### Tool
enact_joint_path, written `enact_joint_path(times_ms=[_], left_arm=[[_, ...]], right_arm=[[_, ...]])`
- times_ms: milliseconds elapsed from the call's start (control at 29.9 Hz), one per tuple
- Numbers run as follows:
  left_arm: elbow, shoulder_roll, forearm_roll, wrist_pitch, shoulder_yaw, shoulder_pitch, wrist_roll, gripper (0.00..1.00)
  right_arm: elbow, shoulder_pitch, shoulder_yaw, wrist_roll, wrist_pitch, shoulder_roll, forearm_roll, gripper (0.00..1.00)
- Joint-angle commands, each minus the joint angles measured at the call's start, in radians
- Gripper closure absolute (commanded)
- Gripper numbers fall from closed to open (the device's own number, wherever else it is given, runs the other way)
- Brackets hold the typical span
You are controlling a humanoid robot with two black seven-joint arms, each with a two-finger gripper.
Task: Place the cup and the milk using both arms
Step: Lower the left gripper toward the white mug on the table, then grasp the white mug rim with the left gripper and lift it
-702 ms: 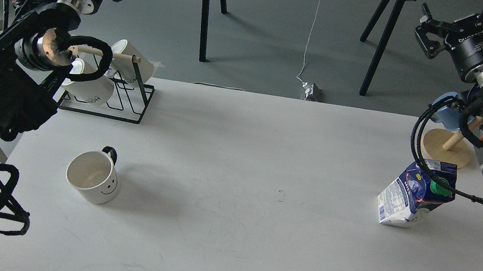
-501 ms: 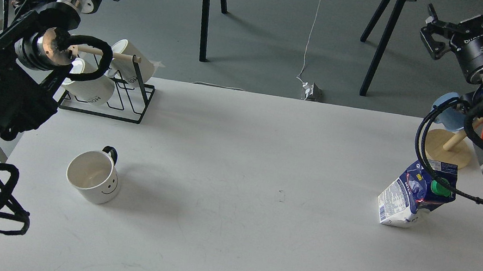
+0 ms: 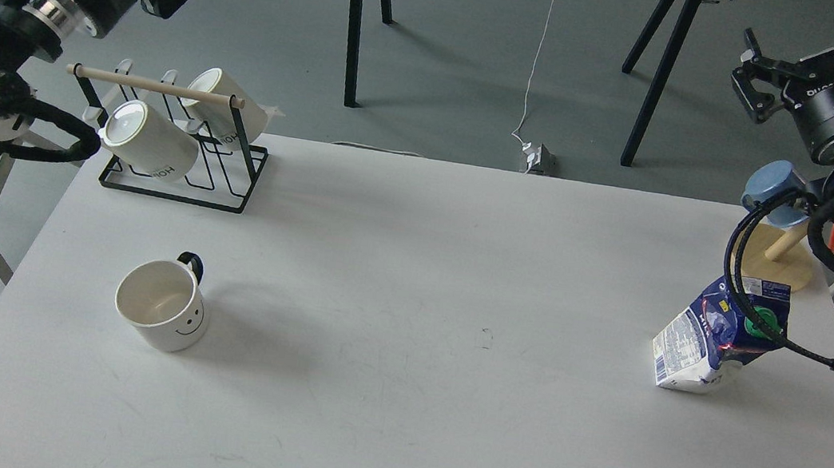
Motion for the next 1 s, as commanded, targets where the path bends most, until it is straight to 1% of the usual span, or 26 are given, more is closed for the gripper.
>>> enact_joint_path(times_ms=[0,67,167,201,301,368,401,435,468,535,568,635,735,869,969], left_arm=[[-0.134,0.137,0.137,0.076,0.096,0.052,-0.004,0.05],[-0.204,0.23,0.186,0.074,0.135,0.078,-0.021,0.05],[-0.312,0.336,0.345,0.083,0.159,0.137,-0.112,0.11],[-0.338,0.361,0.426,0.097,0.167,0.169,-0.134,0.12],[-0.367,0.395,0.704,0.183,0.172,0.265,-0.145,0.12],[-0.364,0.398,0.909,0.241,0.175,0.321,-0.142,0.18],[-0.359,0.396,1.025,0.261,0.173,0.338,-0.131,0.22],[-0.358,0.396,1.119,0.269,0.173,0.347,-0.124,0.24],[-0.349,0.396,1.228,0.271,0.173,0.353,-0.107,0.25],[-0.306,0.396,1.377,0.271,0.173,0.355,-0.078,0.29],[-0.278,0.393,1.43,0.269,0.176,0.356,-0.075,0.3],[-0.223,0.39,1.491,0.269,0.187,0.359,-0.076,0.3],[-0.171,0.389,1.502,0.269,0.224,0.362,-0.074,0.3],[-0.166,0.381,1.516,0.269,0.291,0.364,-0.068,0.3],[-0.162,0.337,1.522,0.271,0.307,0.362,-0.065,0.3]], right_arm=[[0.0,0.0,-0.001,0.0,0.0,-0.021,0.0,0.01],[-0.001,0.0,0.001,-0.001,0.0,-0.025,0.0,0.01],[-0.007,0.0,-0.001,-0.001,0.0,-0.033,0.0,0.01],[-0.007,-0.003,-0.001,-0.001,0.0,-0.035,0.0,0.01],[-0.003,-0.028,0.001,-0.001,0.0,-0.036,0.0,0.01],[-0.001,-0.034,-0.001,-0.001,0.0,-0.036,0.0,0.01],[-0.001,-0.039,-0.001,-0.001,0.0,-0.036,0.0,0.01],[-0.001,-0.043,-0.001,-0.001,0.0,-0.036,0.0,0.01],[-0.003,-0.048,-0.001,-0.001,0.0,-0.036,0.0,0.01],[-0.004,-0.057,-0.001,-0.001,0.0,-0.036,0.0,0.01],[-0.004,-0.065,-0.001,-0.001,0.0,-0.035,0.0,0.01],[-0.004,-0.078,-0.001,-0.001,0.0,-0.035,0.0,0.01],[-0.007,-0.094,0.001,0.0,0.0,-0.036,0.0,0.01],[-0.013,-0.117,0.001,0.0,0.0,-0.038,0.0,0.01],[-0.013,-0.132,0.001,0.0,0.0,-0.038,0.0,0.01]])
